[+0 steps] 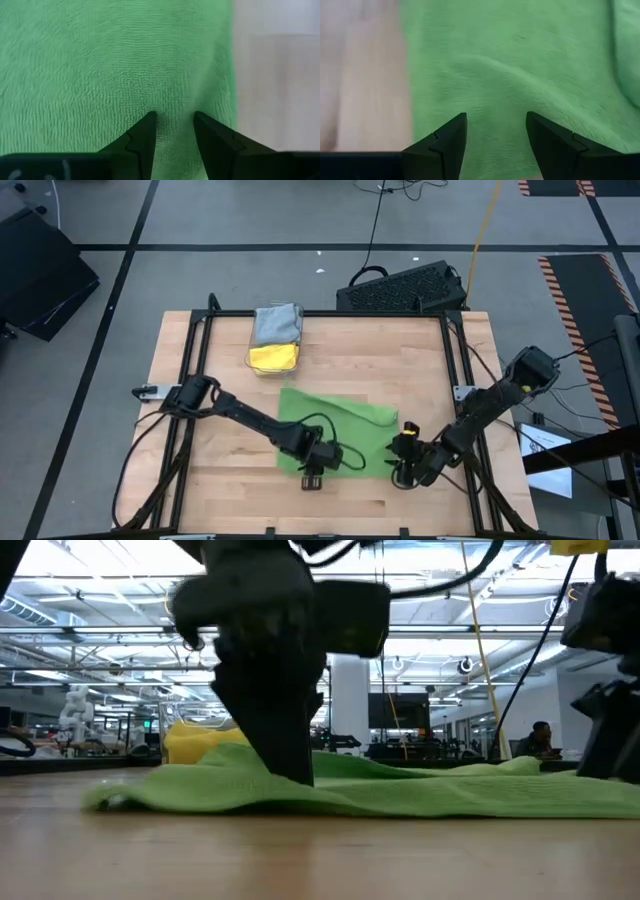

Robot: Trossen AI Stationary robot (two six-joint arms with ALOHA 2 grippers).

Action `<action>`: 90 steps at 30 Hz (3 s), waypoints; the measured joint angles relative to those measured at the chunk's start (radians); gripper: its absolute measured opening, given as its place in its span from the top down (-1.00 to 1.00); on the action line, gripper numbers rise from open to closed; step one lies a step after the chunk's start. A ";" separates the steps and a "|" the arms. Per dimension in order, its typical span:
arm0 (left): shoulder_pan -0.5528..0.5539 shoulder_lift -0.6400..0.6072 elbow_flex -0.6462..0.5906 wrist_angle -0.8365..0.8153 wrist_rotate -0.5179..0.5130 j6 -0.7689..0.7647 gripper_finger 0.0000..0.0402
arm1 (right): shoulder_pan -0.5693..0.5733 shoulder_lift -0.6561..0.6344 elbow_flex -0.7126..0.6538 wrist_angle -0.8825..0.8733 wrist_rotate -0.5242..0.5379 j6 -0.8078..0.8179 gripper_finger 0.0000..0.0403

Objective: Fold microfiber towels
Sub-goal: Fold the green towel on the table

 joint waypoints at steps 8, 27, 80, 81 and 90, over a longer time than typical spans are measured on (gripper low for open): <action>-0.023 -0.081 -0.006 -0.009 -0.108 0.086 0.32 | -0.012 -0.078 0.000 -0.155 0.085 -0.067 0.03; 0.062 -0.107 -0.004 0.377 -0.419 0.337 0.32 | -0.221 -0.109 0.000 -0.279 0.207 -0.847 0.03; 0.002 -0.045 -0.004 0.544 -0.655 0.412 0.02 | -0.261 -0.192 -0.034 0.083 0.075 -0.797 0.99; 0.002 -0.042 -0.004 0.541 -0.656 0.402 -0.05 | -0.257 -0.196 -0.034 0.080 0.074 -0.795 0.99; -0.027 -0.058 -0.005 0.286 -0.825 0.306 -0.29 | -0.239 -0.218 -0.035 0.082 0.074 -0.782 0.98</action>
